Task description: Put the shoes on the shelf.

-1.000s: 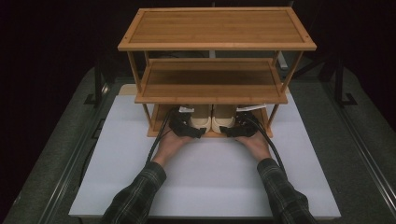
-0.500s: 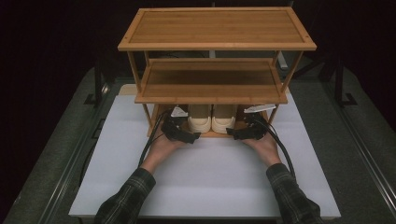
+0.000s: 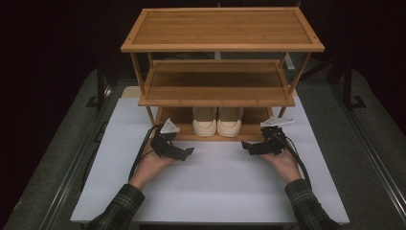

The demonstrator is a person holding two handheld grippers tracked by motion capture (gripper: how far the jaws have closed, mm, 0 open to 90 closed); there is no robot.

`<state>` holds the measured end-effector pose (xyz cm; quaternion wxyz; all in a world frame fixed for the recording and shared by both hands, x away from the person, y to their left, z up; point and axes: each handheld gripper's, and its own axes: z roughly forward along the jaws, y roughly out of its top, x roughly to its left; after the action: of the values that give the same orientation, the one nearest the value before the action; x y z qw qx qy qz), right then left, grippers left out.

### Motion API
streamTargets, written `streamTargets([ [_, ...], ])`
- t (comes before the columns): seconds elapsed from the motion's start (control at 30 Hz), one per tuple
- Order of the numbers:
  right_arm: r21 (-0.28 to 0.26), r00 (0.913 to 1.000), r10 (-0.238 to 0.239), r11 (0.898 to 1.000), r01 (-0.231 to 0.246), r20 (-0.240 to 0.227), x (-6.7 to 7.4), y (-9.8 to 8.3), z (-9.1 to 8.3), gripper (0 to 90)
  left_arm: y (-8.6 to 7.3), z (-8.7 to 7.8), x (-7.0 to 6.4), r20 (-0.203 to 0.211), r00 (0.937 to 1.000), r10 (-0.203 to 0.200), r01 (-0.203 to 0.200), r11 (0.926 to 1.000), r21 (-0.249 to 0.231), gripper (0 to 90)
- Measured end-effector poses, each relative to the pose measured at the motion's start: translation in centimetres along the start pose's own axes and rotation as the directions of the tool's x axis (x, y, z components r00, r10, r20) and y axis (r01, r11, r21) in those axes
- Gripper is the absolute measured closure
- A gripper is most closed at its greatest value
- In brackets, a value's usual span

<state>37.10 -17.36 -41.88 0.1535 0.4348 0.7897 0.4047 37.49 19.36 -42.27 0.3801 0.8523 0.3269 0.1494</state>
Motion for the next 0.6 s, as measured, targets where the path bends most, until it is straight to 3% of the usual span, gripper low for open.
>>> streamTargets([
  [0.23, -0.010, 0.9999, 0.001, 1.000, 0.000, 0.012, 0.0, -1.7, -2.0, 2.3, -2.1, -2.2, -0.3, -0.016, 0.9998, 0.015, -0.014, 0.9995, 0.027, 0.0],
  [0.37, -0.016, 0.9998, -0.003, 1.000, 0.003, 0.020, -0.1, -2.9, -3.3, 2.3, -3.2, -3.7, -0.4, -0.019, 0.9997, 0.014, -0.013, 0.9997, 0.019, 0.0],
  [0.6, -0.013, 0.9997, -0.001, 1.000, 0.001, 0.025, 0.0, -5.0, -5.6, 2.2, -6.2, -6.7, -0.5, -0.042, 0.9981, 0.046, -0.044, 0.9979, 0.049, 0.0],
])
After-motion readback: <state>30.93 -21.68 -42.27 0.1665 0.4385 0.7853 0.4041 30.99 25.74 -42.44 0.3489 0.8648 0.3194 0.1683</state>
